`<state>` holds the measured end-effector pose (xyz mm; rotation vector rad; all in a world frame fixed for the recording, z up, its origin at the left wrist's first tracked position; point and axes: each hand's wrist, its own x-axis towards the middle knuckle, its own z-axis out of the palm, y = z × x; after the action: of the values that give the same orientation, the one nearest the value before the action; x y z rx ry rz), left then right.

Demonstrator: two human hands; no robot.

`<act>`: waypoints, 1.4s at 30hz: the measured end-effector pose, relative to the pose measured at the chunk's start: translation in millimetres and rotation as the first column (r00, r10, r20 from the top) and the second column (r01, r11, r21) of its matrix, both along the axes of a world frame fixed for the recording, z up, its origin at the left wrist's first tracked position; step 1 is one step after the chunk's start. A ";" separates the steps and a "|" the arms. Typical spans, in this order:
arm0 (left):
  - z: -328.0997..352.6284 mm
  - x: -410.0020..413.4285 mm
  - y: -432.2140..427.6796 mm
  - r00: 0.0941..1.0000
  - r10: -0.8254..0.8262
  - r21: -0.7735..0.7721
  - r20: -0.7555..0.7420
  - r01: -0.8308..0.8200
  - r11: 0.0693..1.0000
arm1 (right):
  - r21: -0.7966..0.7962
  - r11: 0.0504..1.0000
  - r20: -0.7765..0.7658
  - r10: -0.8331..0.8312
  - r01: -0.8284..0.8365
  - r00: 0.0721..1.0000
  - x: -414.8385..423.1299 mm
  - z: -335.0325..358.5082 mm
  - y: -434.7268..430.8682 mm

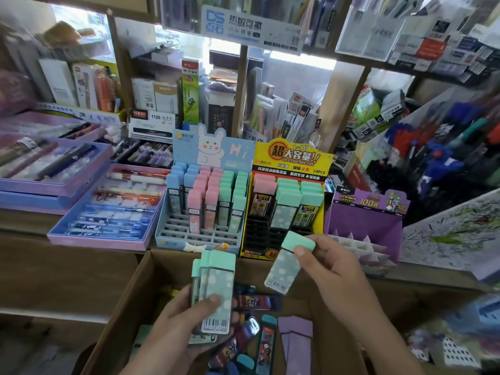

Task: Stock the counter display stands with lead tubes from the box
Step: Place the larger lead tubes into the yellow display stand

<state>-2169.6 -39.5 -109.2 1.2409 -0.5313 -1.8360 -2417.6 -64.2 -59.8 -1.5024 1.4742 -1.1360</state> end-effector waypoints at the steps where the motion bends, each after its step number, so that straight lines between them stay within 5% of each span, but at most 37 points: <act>1: 0.2 0.0 -0.1 1.000 0.001 0.003 -0.002 -0.001 1.000 | -0.006 1.000 -0.013 -0.001 0.001 1.000 -2.4 2.4 -1.0; 42: 4.1 0.7 1.1 1.000 0.027 0.029 -0.003 -0.026 0.999 | -0.225 0.968 -0.061 -0.128 0.111 0.990 -34.1 22.1 -22.2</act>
<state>-2168.9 -38.4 -105.1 1.2581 -0.4854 -1.8294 -2451.7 -86.4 -37.7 -1.6394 1.5480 -1.3667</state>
